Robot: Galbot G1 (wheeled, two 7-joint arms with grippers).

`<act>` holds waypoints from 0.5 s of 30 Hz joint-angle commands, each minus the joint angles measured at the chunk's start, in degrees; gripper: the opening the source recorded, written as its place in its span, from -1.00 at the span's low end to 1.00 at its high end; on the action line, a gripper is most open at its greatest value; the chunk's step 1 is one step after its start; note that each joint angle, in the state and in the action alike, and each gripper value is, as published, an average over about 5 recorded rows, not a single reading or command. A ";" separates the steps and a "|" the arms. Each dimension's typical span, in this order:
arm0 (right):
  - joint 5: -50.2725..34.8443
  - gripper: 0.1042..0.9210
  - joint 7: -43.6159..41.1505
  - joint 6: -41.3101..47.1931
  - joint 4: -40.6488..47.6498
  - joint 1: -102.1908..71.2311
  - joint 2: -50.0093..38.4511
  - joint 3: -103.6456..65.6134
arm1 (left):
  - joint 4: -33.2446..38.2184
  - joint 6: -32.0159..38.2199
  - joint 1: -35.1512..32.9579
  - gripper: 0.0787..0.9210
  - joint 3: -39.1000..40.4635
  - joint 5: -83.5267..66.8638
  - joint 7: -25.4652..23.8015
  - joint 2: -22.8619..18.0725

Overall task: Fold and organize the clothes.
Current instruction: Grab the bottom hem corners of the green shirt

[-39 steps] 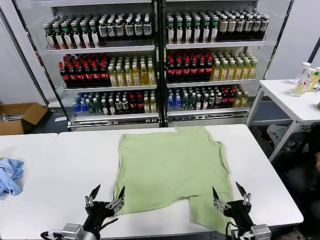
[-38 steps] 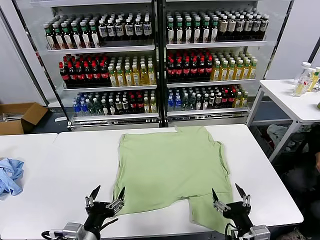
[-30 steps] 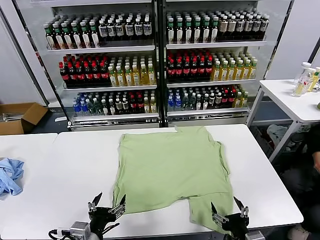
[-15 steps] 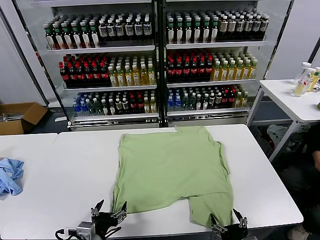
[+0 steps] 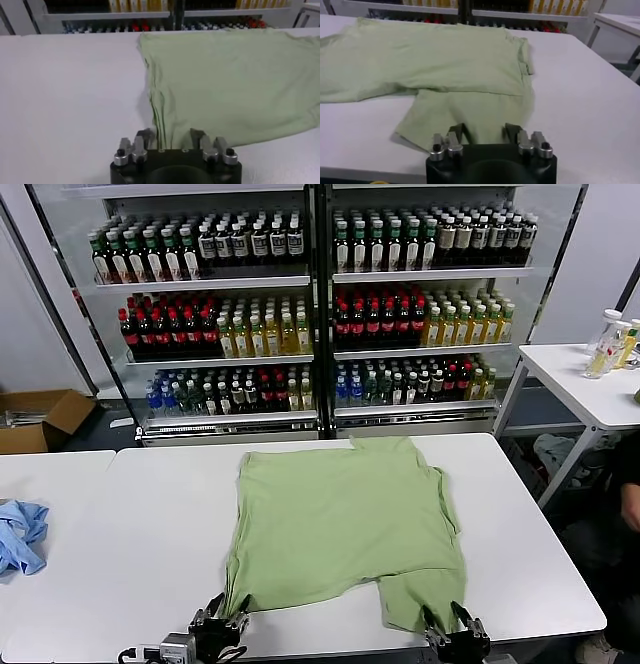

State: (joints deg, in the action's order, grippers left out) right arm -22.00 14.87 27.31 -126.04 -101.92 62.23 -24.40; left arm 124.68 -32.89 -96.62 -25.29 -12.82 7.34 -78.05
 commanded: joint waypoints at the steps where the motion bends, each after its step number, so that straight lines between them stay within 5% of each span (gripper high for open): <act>1: -0.73 -0.44 0.34 0.67 0.61 -0.32 0.07 0.21 | -0.37 -0.41 -0.03 -0.37 0.08 -0.45 0.06 0.04; 8: -1.76 -0.91 -0.24 -0.01 0.19 0.32 -0.02 0.07 | -0.06 -0.26 0.17 -0.83 -0.18 -2.14 0.29 0.04; 15: -2.37 -0.99 -1.40 -4.46 -1.92 1.86 -1.19 -1.58 | 4.80 0.15 0.22 -0.96 -1.58 -7.70 0.43 0.21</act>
State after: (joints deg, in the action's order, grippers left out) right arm -24.06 13.31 23.61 -127.90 -99.51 60.33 -26.35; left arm 127.51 -32.57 -96.47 -26.82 -17.85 7.70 -77.61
